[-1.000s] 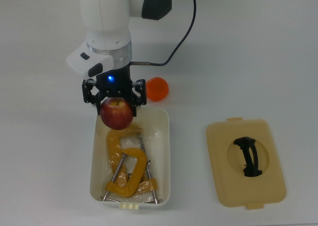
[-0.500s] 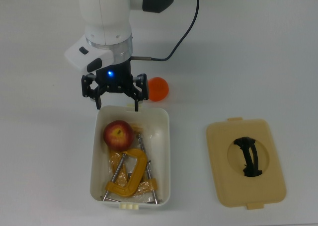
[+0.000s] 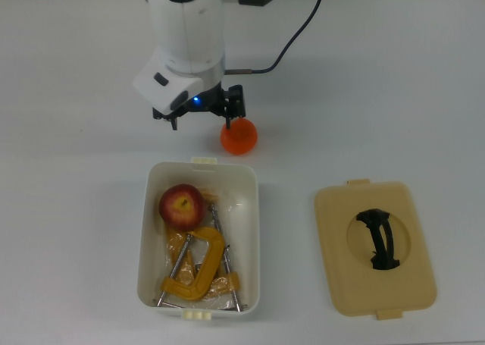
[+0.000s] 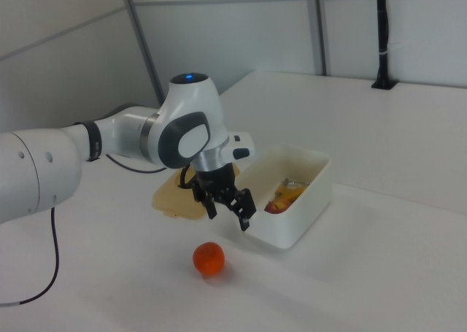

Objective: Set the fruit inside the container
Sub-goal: 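Move the gripper to the orange and lower onto it, then close the gripper on the orange and lift it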

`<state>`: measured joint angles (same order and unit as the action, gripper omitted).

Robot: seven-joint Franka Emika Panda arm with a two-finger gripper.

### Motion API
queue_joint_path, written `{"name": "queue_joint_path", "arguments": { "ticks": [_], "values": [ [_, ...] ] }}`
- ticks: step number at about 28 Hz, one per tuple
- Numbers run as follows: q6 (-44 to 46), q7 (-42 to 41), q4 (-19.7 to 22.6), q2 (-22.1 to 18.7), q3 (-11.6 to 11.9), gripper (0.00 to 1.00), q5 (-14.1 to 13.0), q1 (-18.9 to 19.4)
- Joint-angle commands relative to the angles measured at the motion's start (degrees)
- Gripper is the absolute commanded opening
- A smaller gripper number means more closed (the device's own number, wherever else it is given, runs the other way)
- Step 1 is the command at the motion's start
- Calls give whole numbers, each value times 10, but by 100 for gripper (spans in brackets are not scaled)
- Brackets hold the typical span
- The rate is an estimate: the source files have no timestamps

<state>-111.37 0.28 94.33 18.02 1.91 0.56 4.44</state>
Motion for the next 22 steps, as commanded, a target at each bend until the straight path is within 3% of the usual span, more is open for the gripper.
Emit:
{"name": "queue_joint_path", "arguments": {
  "ticks": [1, 14, 22],
  "values": [
    [-2, -19, 66, -32, 0, 100, 23, 25],
    [-3, -16, 91, -13, 0, 100, 38, 66],
    [-16, -5, 88, 17, 0, 100, 67, 82]
  ]
}}
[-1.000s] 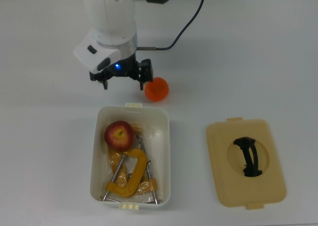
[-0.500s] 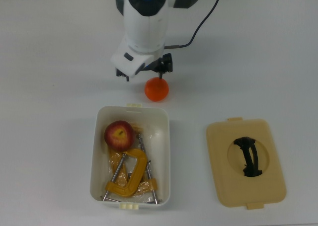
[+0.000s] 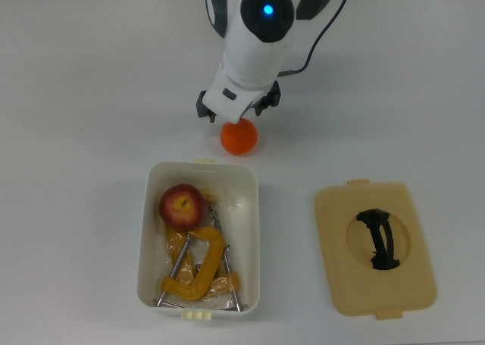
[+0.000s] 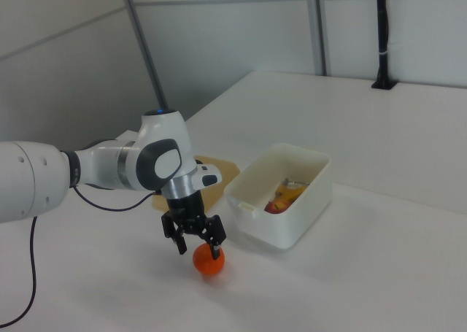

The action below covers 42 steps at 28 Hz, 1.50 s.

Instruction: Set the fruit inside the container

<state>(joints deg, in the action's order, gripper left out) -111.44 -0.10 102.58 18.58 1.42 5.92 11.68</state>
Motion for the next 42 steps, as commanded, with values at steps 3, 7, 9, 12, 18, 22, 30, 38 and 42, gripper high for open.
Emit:
{"name": "queue_joint_path", "arguments": {
  "ticks": [3, 7, 9, 12, 18, 22, 30, 38, 42],
  "values": [
    [-26, 1, 3, 22, 5, 100, 21, 16],
    [-44, 11, 3, 31, 5, 100, 32, 18],
    [-49, 22, 3, 37, 5, 100, 46, 18],
    [-58, 25, 3, 44, 5, 100, 53, 18],
    [-62, 21, 2, 42, 5, 43, 56, 18],
    [-56, 26, -9, 38, 5, 22, 50, 17],
    [-30, 26, -60, 12, 9, 23, 23, 12],
    [-19, 26, -150, 15, 15, 23, -51, -29],
    [-38, 28, -168, 18, 17, 24, -64, -47]
  ]
}}
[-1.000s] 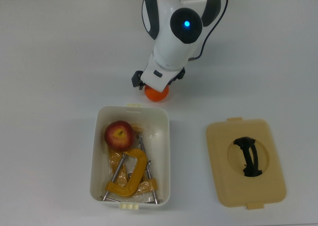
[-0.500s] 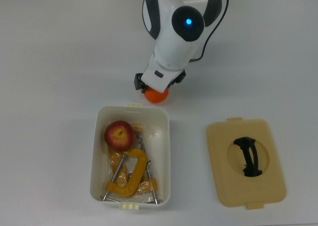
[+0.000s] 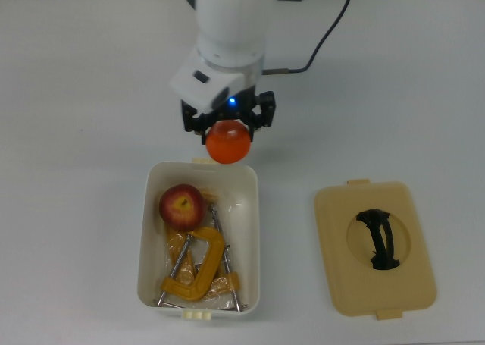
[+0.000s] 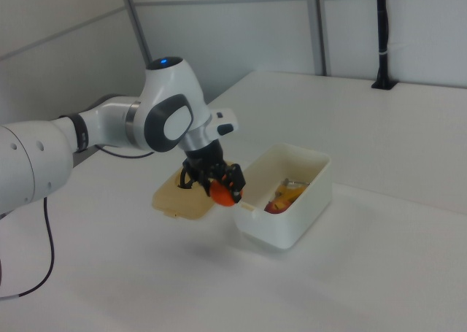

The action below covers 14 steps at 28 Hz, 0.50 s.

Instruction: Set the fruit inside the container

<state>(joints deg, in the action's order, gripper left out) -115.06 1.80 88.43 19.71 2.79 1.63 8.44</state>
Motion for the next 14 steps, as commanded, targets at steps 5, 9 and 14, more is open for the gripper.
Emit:
{"name": "queue_joint_path", "arguments": {
  "ticks": [5, 9, 14],
  "values": [
    [-55, 31, -26, 21, 3, 33, -21, -18],
    [-100, 60, -26, 38, 3, 89, -16, -23],
    [-113, 69, -26, 44, 3, 100, -15, -25]
  ]
}}
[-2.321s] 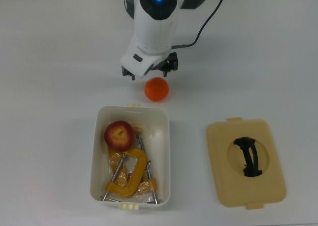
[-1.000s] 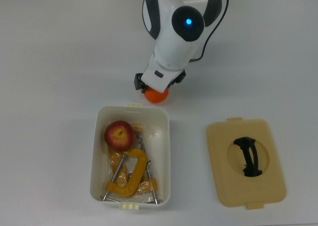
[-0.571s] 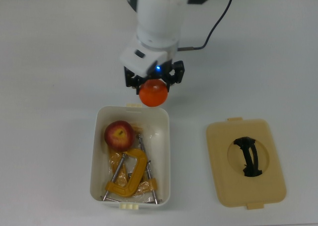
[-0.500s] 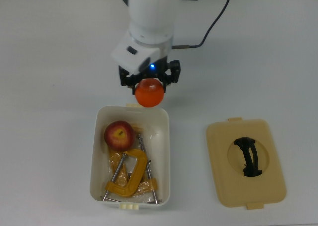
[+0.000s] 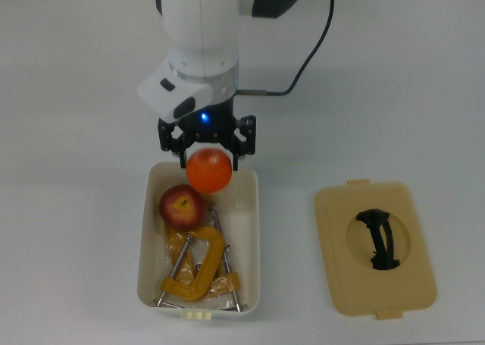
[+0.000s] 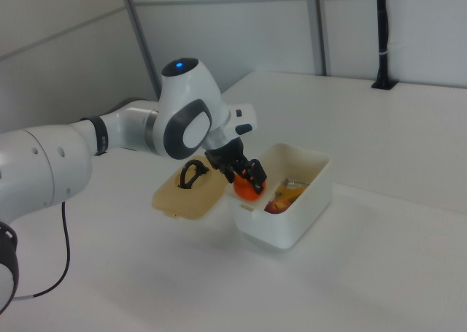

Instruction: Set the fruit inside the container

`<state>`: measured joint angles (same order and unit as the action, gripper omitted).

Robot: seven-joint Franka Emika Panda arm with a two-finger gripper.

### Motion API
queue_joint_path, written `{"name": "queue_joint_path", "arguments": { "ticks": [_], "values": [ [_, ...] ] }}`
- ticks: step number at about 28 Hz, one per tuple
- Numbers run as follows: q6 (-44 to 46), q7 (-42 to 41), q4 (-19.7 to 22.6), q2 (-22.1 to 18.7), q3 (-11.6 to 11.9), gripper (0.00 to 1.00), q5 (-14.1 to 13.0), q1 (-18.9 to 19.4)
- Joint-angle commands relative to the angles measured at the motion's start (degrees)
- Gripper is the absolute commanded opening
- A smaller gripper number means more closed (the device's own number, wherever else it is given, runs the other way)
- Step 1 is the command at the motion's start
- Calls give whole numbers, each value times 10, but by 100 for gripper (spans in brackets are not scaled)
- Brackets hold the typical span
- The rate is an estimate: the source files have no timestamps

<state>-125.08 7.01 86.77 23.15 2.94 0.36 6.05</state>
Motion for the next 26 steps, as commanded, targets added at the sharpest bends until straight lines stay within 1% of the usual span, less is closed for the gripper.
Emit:
{"name": "queue_joint_path", "arguments": {
  "ticks": [1, 4, 8, 13, 14, 19, 23, 26],
  "values": [
    [-13, 17, -10, 8, 1, 100, -3, -2],
    [-10, 17, -10, 5, 1, 100, -5, -8],
    [1, 15, -8, -13, 1, 100, -5, -16],
    [84, -15, -7, -34, 1, 100, -3, -29],
    [115, -43, -6, -45, 1, 100, -3, -30],
    [209, -111, -6, -64, 1, 100, -3, -38],
    [225, -113, -7, -73, 1, 100, -3, -38],
    [229, -113, -7, -73, 1, 100, -3, -38]
  ]
}}
